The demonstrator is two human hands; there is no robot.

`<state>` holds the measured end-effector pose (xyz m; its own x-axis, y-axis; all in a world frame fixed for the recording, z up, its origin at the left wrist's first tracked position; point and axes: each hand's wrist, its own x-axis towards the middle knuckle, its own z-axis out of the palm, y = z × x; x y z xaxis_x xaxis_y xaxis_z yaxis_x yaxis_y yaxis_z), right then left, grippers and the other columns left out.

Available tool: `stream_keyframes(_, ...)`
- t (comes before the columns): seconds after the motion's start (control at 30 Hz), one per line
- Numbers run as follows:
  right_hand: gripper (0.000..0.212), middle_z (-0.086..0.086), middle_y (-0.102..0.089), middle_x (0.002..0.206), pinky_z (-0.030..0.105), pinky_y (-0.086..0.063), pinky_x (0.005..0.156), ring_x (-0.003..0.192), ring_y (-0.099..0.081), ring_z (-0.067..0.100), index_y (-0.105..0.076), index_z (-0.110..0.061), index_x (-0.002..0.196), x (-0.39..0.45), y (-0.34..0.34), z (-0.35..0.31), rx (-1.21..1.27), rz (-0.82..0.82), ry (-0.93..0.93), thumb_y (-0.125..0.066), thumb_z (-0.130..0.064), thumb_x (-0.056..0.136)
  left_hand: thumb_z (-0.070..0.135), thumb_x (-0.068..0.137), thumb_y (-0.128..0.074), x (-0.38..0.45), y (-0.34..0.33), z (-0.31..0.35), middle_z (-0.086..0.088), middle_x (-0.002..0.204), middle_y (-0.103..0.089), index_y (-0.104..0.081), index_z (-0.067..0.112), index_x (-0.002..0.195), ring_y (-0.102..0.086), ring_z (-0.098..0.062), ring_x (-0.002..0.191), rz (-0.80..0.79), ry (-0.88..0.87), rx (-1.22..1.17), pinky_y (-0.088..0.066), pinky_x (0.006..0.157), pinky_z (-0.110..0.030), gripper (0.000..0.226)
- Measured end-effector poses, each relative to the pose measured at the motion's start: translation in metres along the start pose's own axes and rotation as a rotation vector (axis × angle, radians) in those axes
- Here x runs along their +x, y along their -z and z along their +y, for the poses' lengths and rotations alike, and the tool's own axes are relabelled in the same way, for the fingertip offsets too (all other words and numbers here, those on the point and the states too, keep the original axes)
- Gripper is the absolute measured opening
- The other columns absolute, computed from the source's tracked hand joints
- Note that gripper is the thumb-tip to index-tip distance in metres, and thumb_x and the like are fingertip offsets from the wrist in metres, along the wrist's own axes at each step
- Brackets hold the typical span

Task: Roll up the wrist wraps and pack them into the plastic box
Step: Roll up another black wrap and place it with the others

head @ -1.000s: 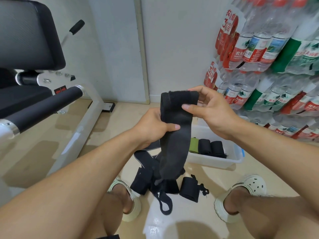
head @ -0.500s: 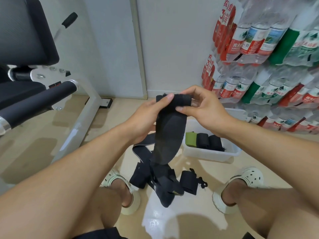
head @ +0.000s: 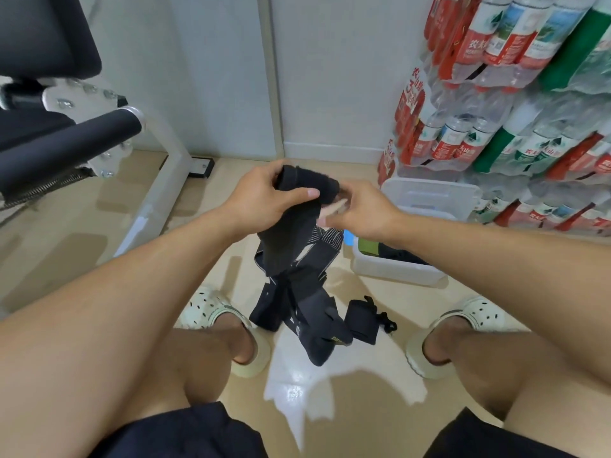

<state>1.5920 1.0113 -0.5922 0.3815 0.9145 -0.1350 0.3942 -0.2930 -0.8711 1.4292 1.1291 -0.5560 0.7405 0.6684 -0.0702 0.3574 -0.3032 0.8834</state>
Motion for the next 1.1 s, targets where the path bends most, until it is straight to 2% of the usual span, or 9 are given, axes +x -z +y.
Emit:
stream_keyframes(0.1, 0.042, 0.001, -0.068, 0.11, 0.017, -0.048, 0.077, 0.095, -0.062, 0.015, -0.064, -0.013, 0.128, 0.007, -0.027, 0.039, -0.3, -0.302, -0.147, -0.078, -0.014, 0.088, 0.032, 0.082, -0.084, 0.004, 0.005, -0.01, 0.02, 0.065, -0.065, -0.06, 0.025, 0.075, -0.062, 0.0, 0.066, -0.001, 0.027, 0.048, -0.044, 0.061, -0.014, 0.026)
stream_keyframes(0.23, 0.06, 0.0, -0.057, 0.136, 0.03, -0.046, 0.096, 0.125, -0.055, 0.024, -0.053, -0.024, 0.143, -0.003, -0.069, 0.102, -0.855, -0.652, -0.159, -0.074, -0.015, 0.087, 0.033, 0.079, -0.086, 0.007, 0.01, -0.018, 0.007, 0.078, -0.069, -0.065, 0.017, 0.084, -0.065, -0.009, 0.072, -0.026, 0.063, 0.044, -0.048, 0.066, -0.02, 0.026)
stream_keyframes(0.5, 0.04, 0.007, -0.046, 0.145, 0.041, -0.029, 0.112, 0.138, -0.033, 0.031, -0.055, -0.021, 0.14, -0.042, -0.132, 0.186, -1.453, -0.829, 0.076, -0.051, -0.024, 0.101, 0.032, 0.086, -0.081, 0.007, 0.019, -0.026, 0.016, 0.083, -0.074, -0.07, 0.028, 0.078, -0.068, 0.005, 0.072, 0.01, 0.095, -0.085, -0.047, 0.06, -0.008, 0.014)
stream_keyframes(0.63, 0.022, -0.001, -0.064, 0.122, 0.035, -0.032, 0.115, 0.136, -0.043, 0.026, -0.07, -0.02, 0.101, -0.017, -0.097, 0.144, -0.969, -0.632, 0.029, -0.057, -0.035, 0.091, 0.036, 0.086, -0.079, 0.004, 0.022, -0.021, 0.012, 0.093, -0.076, -0.075, 0.024, 0.1, -0.07, 0.003, 0.08, 0.033, 0.111, -0.094, -0.048, 0.062, -0.009, 0.018)
stream_keyframes(0.7, 0.024, 0.0, -0.065, 0.097, 0.033, -0.046, 0.094, 0.106, -0.058, 0.022, -0.065, -0.015, 0.087, -0.005, -0.072, 0.094, -0.687, -0.552, -0.07, -0.064, -0.038, 0.092, 0.035, 0.087, -0.078, 0.001, 0.025, -0.016, 0.012, 0.094, -0.077, -0.075, 0.024, 0.104, -0.069, 0.005, 0.079, 0.057, 0.111, -0.109, -0.048, 0.061, -0.008, 0.021)
stream_keyframes(0.87, 0.026, 0.011, -0.071, 0.081, 0.037, -0.059, 0.062, 0.066, -0.071, 0.023, -0.063, -0.015, 0.087, -0.01, -0.002, -0.012, -0.404, -0.41, -0.15, -0.079, -0.036, 0.088, 0.044, 0.088, -0.075, -0.008, 0.032, -0.001, 0.013, 0.103, -0.077, -0.075, 0.028, 0.11, -0.071, -0.007, 0.1, 0.078, 0.129, -0.208, -0.055, 0.087, -0.026, 0.028)
stream_keyframes(0.93, 0.029, 0.011, -0.07, 0.073, 0.028, -0.05, 0.044, 0.046, -0.062, 0.018, -0.061, -0.021, 0.102, -0.026, 0.022, -0.033, -0.262, -0.318, -0.209, -0.083, -0.029, 0.085, 0.041, 0.088, -0.076, -0.012, 0.035, 0.006, 0.012, 0.103, -0.077, -0.074, 0.026, 0.111, -0.071, -0.005, 0.101, 0.088, 0.117, -0.265, -0.055, 0.095, -0.032, 0.028)
stream_keyframes(1.03, 0.029, 0.011, -0.066, 0.072, 0.023, -0.044, 0.039, 0.045, -0.056, 0.016, -0.065, -0.027, 0.114, -0.046, 0.041, -0.046, 0.01, -0.152, -0.294, -0.079, -0.023, 0.089, 0.021, 0.085, -0.082, -0.017, 0.035, 0.015, 0.014, 0.086, -0.071, -0.067, 0.021, 0.101, -0.063, 0.012, 0.071, 0.134, 0.065, -0.243, -0.046, 0.068, -0.007, 0.021)
stream_keyframes(1.1, 0.017, 0.013, -0.07, 0.076, 0.025, -0.05, 0.044, 0.052, -0.063, 0.018, -0.069, -0.013, 0.107, -0.053, 0.044, -0.046, 0.254, -0.094, -0.357, -0.074, -0.022, 0.093, 0.011, 0.08, -0.085, -0.019, 0.035, 0.019, 0.006, 0.089, -0.07, -0.066, 0.022, 0.098, -0.06, 0.005, 0.068, 0.148, 0.026, -0.163, -0.042, 0.059, -0.007, 0.029)
